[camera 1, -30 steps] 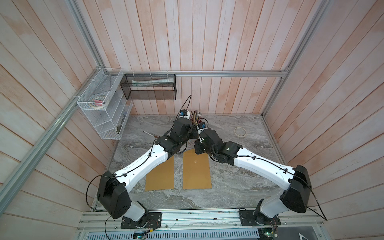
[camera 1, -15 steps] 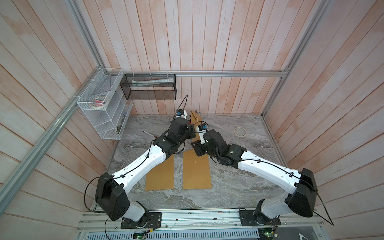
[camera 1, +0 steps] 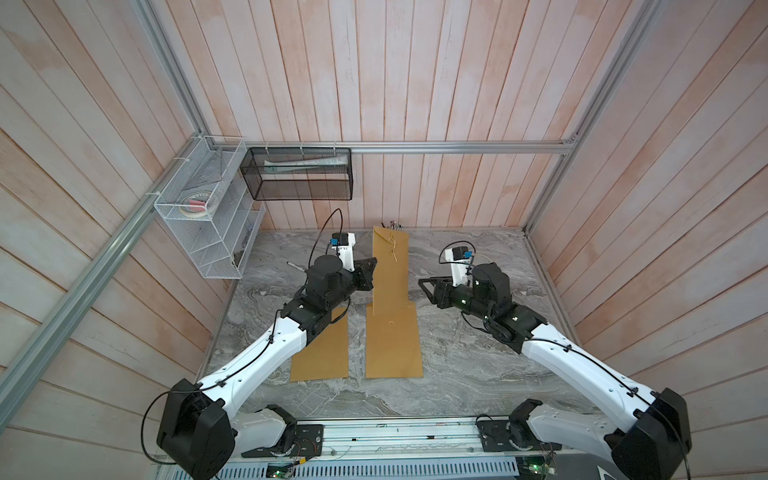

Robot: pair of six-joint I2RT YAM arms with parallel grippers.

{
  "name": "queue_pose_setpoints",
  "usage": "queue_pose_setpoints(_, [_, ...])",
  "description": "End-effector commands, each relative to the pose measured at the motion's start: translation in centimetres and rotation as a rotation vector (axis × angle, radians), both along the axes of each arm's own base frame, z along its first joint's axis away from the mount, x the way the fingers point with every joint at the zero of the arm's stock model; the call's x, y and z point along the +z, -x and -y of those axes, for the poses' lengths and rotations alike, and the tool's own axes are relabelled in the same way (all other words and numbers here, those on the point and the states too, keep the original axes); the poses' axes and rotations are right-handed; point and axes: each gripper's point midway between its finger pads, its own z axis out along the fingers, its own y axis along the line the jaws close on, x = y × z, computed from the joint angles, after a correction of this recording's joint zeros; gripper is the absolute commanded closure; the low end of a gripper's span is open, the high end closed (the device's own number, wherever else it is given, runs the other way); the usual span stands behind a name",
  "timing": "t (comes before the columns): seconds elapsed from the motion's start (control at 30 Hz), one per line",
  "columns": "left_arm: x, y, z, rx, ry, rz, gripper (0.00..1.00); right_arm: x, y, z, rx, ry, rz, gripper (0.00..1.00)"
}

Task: Open the file bag
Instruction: Pick up the file bag from the center of the board.

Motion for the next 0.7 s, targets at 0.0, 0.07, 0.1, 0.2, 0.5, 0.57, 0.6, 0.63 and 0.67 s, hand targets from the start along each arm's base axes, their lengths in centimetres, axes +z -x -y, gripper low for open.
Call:
queue_pose_setpoints(0.0, [3.2,2.0,1.1,-0.137,0.121,0.111,1.00,1.5,0.5,0.4,0.086,-0.112,0.018,0.50])
queue_pose_setpoints(0.07, [3.2,2.9,1.2,-0.187,0.168,0.115,1.00,1.5,0.2,1.3,0.090,-0.135,0.017,0.50])
queue_pose_setpoints(0.1, [3.4,3.3,1.2,-0.213,0.194,0.125,1.00,1.4,0.0,1.7,0.090,-0.145,0.013,0.49])
queue_pose_setpoints(0.2, [3.7,4.3,1.4,-0.276,0.254,0.135,1.00,1.0,-0.4,2.7,0.093,-0.176,0.003,0.48])
queue_pose_setpoints(0.5, [3.3,5.8,2.6,-0.406,0.338,0.120,1.00,1.3,-0.3,3.3,0.167,-0.262,0.015,0.47])
queue_pose_setpoints(0.57, [3.0,5.8,2.8,-0.419,0.342,0.107,1.00,1.6,-0.3,3.2,0.183,-0.271,0.024,0.46])
queue_pose_setpoints(0.6, [3.0,5.8,2.9,-0.428,0.347,0.103,1.00,1.8,-0.2,3.0,0.197,-0.276,0.029,0.46])
queue_pose_setpoints(0.63, [2.8,5.9,3.1,-0.437,0.351,0.099,1.00,1.8,-0.2,2.9,0.205,-0.279,0.030,0.47])
queue_pose_setpoints(0.67, [2.8,5.9,3.1,-0.442,0.354,0.096,1.00,1.8,-0.2,2.9,0.210,-0.280,0.030,0.47])
